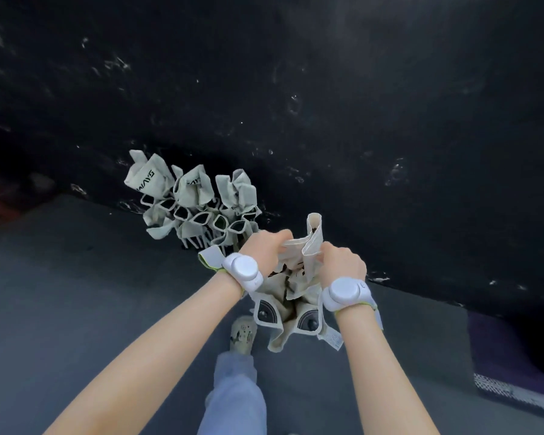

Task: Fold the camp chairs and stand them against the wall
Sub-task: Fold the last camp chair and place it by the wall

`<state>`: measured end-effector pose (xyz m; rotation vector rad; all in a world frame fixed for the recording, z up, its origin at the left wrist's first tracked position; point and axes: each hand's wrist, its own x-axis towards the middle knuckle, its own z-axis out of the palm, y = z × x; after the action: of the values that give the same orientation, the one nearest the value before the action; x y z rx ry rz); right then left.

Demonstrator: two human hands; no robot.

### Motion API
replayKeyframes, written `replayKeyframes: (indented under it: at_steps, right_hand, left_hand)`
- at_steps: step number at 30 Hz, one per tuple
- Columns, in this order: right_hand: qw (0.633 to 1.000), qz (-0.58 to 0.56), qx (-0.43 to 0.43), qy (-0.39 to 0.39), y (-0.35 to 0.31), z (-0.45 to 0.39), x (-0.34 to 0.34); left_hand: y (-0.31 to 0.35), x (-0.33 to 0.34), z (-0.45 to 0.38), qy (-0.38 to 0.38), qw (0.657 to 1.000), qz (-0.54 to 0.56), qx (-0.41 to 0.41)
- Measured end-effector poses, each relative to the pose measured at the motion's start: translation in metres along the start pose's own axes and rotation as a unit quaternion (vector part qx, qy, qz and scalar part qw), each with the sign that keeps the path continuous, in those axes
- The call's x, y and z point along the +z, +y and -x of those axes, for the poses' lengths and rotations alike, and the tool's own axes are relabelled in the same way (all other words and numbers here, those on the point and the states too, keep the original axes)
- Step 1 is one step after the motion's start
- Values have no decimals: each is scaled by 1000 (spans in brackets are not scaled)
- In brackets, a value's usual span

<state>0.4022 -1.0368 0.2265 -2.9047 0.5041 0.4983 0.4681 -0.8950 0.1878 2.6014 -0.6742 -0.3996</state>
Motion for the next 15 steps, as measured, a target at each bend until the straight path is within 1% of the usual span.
replayKeyframes:
  at_steps: [1, 4, 7, 10, 15]
  right_hand:
    - [1000, 1, 5, -8, 1, -5, 1]
    - [999, -20, 42, -20, -11, -61, 3]
    - [996, -29, 72, -40, -27, -110, -4]
    - [992, -36, 104, -67, -41, -163, 0]
    - [989, -45, 122, -72, -46, -214, 8]
  left_hand:
    - [1, -1, -6, -13, 1000, 4, 6]
    - [-22, -10, -65, -50, 998, 30, 20]
    - [-48, -13, -113, -81, 993, 80, 0]
    - [-71, -12, -165, -116, 987, 105, -18]
    - [-88, -10, -214, -108, 986, 125, -22]
